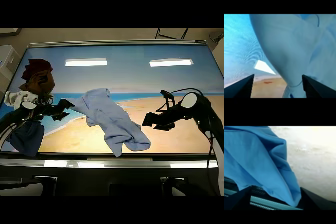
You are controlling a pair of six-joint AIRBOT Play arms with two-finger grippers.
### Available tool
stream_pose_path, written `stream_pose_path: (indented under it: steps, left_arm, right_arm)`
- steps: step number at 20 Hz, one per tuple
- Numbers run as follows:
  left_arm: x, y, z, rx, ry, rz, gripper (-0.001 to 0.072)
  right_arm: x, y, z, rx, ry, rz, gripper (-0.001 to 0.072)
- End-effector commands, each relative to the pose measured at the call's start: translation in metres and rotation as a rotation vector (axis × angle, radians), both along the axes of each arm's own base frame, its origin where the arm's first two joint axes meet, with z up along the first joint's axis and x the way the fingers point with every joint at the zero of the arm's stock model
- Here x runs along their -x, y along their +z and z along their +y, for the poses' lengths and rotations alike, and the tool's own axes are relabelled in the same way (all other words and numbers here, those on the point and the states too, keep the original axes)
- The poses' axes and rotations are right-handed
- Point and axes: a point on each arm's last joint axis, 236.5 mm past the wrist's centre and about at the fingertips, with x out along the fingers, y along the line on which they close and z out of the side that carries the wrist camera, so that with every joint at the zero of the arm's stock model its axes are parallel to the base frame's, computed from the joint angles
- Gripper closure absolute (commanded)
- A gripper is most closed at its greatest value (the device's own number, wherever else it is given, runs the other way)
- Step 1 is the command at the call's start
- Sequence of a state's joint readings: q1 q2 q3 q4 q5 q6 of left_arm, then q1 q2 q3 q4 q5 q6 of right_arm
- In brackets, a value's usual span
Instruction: Fold the clothes and pants, and hang the long-sleeved shirts on hangers.
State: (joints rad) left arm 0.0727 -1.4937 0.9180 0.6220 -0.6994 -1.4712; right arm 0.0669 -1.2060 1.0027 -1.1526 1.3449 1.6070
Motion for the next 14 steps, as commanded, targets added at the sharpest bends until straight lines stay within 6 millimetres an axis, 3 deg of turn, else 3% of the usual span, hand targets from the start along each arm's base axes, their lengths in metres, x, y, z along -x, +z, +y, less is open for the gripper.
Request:
stream_pose_path:
  steps: [1,3,4,6,7,8,12,13,14]
  left_arm:
    - [-0.025,-0.011,-0.007,0.025,0.088,-0.064,-0.0011]
    - [-0.026,-0.020,-0.019,0.017,0.073,-0.056,-0.0010]
    - [-0.026,-0.023,-0.025,0.004,0.068,-0.060,0.0037]
    - [-0.031,-0.020,-0.032,-0.020,0.068,-0.088,0.0442]
    - [-0.034,-0.017,-0.035,-0.025,0.065,-0.101,0.0598]
    - [-0.036,-0.014,-0.036,-0.025,0.062,-0.109,0.0656]
    - [-0.041,0.000,-0.037,-0.021,0.061,-0.141,0.0681]
    - [-0.041,0.005,-0.037,-0.023,0.053,-0.153,0.0681]
    - [-0.041,0.011,-0.038,-0.022,0.045,-0.166,0.0681]
  right_arm:
    - [0.006,-0.017,-0.007,0.035,0.011,0.062,-0.0008]
    - [0.012,-0.026,-0.006,0.033,0.019,0.116,-0.0008]
    - [0.014,-0.030,-0.006,0.034,0.023,0.130,-0.0008]
    - [0.015,-0.035,-0.006,0.034,0.025,0.150,-0.0008]
    - [0.016,-0.036,-0.005,0.029,0.027,0.165,-0.0008]
    - [0.019,-0.038,-0.001,0.011,0.038,0.181,-0.0008]
    - [0.039,-0.057,0.020,-0.090,0.041,0.276,0.0000]
    - [0.049,-0.065,0.023,-0.106,0.031,0.316,0.0049]
    - [0.057,-0.072,0.023,-0.107,0.027,0.347,0.0191]
